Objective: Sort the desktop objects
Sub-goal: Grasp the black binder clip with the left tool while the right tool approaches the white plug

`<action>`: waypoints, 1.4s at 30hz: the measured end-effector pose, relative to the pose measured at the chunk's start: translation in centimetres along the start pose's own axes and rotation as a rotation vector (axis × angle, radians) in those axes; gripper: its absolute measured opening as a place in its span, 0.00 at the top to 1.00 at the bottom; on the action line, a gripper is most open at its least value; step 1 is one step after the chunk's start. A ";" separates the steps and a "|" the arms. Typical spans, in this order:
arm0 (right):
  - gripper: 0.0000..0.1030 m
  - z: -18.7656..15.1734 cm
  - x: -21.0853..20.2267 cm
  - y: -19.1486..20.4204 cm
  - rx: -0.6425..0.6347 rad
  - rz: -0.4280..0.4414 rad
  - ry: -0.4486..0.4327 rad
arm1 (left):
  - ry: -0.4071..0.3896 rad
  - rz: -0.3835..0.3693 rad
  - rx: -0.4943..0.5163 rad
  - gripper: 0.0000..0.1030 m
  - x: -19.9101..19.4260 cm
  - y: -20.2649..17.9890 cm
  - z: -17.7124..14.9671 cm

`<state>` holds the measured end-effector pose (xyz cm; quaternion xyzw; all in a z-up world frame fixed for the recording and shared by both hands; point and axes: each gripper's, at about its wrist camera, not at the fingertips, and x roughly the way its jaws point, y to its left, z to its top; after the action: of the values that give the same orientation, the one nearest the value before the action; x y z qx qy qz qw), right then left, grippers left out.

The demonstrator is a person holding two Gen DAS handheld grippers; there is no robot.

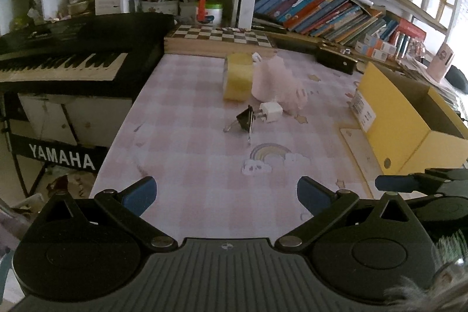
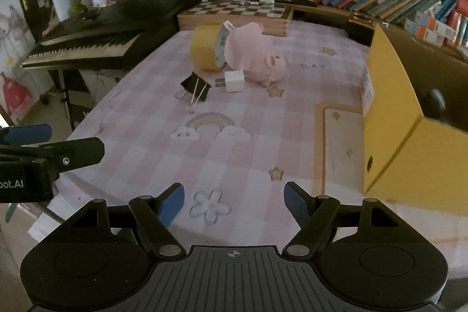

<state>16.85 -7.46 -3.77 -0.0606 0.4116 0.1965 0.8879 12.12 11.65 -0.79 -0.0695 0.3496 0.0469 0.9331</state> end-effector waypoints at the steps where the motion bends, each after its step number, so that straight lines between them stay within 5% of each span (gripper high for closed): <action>1: 0.25 0.4 0.3 -0.2 -0.005 0.000 -0.003 | 0.004 0.002 -0.002 0.00 0.4 -0.1 0.3; 24: 0.25 7.9 5.0 -4.7 0.018 -0.005 -0.097 | 0.036 0.069 0.007 0.00 7.3 -2.1 5.0; 42: 0.25 9.0 6.5 -6.1 0.054 0.006 -0.097 | 0.033 0.053 0.045 0.00 9.8 -3.1 5.6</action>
<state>29.41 -8.71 -3.10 -0.0255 0.3734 0.1908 0.9075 23.52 9.92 -2.73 -0.0399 0.3676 0.0624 0.9270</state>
